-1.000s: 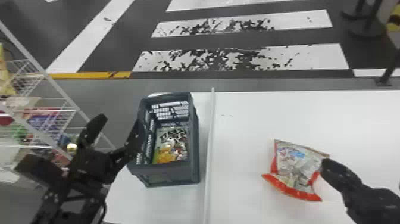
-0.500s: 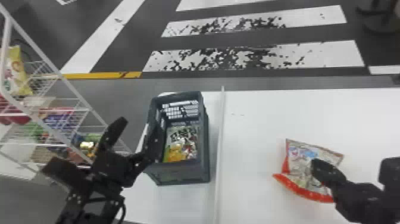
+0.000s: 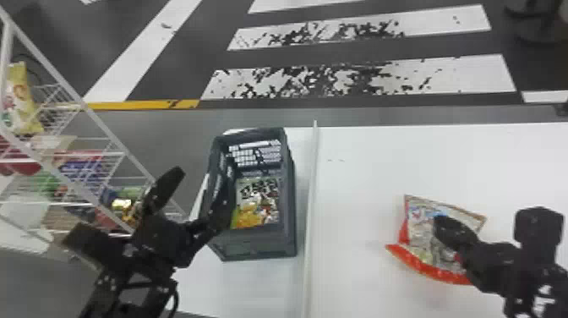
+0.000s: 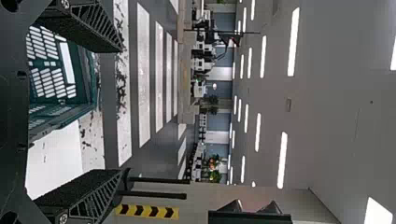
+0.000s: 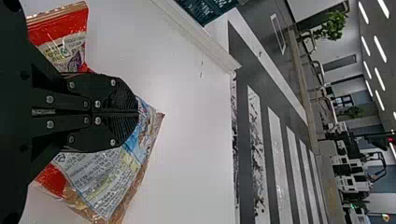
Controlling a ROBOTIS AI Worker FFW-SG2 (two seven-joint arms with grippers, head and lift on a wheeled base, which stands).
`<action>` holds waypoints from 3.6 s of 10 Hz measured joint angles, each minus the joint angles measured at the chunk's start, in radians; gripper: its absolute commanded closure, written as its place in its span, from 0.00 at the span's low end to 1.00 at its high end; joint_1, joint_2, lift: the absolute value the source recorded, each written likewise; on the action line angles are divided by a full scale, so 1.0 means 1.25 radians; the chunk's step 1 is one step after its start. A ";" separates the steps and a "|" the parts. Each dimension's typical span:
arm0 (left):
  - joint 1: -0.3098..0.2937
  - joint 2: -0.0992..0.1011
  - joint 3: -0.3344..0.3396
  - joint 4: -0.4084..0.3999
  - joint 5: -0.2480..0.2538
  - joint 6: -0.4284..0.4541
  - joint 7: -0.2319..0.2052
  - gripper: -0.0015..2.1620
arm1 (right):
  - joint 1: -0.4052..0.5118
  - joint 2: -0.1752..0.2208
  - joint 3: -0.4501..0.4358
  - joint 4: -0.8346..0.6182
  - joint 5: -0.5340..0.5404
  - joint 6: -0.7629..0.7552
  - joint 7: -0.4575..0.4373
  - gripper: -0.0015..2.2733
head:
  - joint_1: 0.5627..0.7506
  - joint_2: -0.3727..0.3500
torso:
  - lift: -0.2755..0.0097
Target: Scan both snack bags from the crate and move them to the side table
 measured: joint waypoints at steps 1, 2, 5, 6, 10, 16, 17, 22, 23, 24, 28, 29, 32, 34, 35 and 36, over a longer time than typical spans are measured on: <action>-0.001 0.001 0.000 0.000 0.000 0.000 -0.001 0.03 | -0.002 0.000 0.005 0.019 0.009 -0.009 0.009 0.99 | 0.70 0.88 | 0.86; -0.004 0.001 -0.002 0.001 0.000 0.000 -0.001 0.03 | -0.003 0.000 0.008 0.038 0.017 -0.017 0.018 0.99 | 0.70 0.88 | 0.86; -0.013 0.002 -0.013 0.006 -0.002 0.001 -0.001 0.03 | -0.008 0.000 0.012 0.099 0.038 -0.050 0.047 0.99 | 0.70 0.88 | 0.86; -0.013 0.002 -0.014 0.009 -0.003 0.001 -0.001 0.03 | -0.015 -0.002 0.010 0.125 0.047 -0.063 0.071 0.99 | 0.70 0.88 | 0.86; -0.018 0.003 -0.016 0.014 -0.004 0.000 -0.001 0.03 | 0.032 -0.013 -0.058 0.095 0.049 -0.158 0.126 0.99 | 0.70 0.81 | 0.86; -0.049 0.003 -0.040 0.043 -0.008 0.001 -0.001 0.03 | 0.219 -0.015 -0.116 -0.218 0.025 -0.086 0.196 0.99 | 0.70 0.82 | 0.86; -0.052 0.003 -0.042 0.048 -0.008 0.000 -0.001 0.03 | 0.231 -0.014 -0.117 -0.222 0.016 -0.081 0.230 0.99 | 0.70 0.85 | 0.86; -0.058 0.003 -0.058 0.064 -0.016 -0.010 -0.001 0.03 | 0.213 -0.009 -0.090 -0.135 0.031 -0.177 0.308 0.99 | 0.70 0.90 | 0.86; -0.055 0.003 -0.059 0.065 -0.019 -0.013 -0.001 0.03 | 0.194 -0.009 -0.080 -0.090 0.041 -0.220 0.318 0.99 | 0.70 0.91 | 0.86; -0.053 0.003 -0.059 0.066 -0.021 -0.017 -0.001 0.03 | 0.177 -0.008 -0.068 -0.056 0.050 -0.238 0.319 0.99 | 0.70 0.92 | 0.86; -0.048 0.003 -0.060 0.072 -0.025 -0.021 -0.001 0.03 | 0.121 -0.007 -0.030 0.043 0.106 -0.311 0.318 0.99 | 0.70 0.95 | 0.86; -0.047 0.003 -0.060 0.072 -0.026 -0.021 -0.001 0.03 | 0.109 -0.008 -0.027 0.061 0.118 -0.313 0.319 0.99 | 0.70 0.95 | 0.86; -0.046 0.003 -0.063 0.068 -0.027 -0.023 -0.002 0.03 | 0.079 -0.010 -0.024 0.121 0.145 -0.331 0.319 0.99 | 0.70 0.93 | 0.86; -0.046 0.003 -0.064 0.067 -0.028 -0.023 -0.002 0.03 | 0.066 -0.012 -0.024 0.154 0.161 -0.337 0.319 0.99 | 0.70 0.92 | 0.86; -0.046 0.004 -0.064 0.067 -0.028 -0.023 -0.002 0.03 | 0.058 -0.014 -0.024 0.172 0.166 -0.338 0.319 0.99 | 0.70 0.91 | 0.86; -0.047 0.004 -0.064 0.068 -0.028 -0.022 -0.002 0.03 | 0.054 -0.016 -0.026 0.188 0.168 -0.341 0.319 0.99 | 0.70 0.91 | 0.86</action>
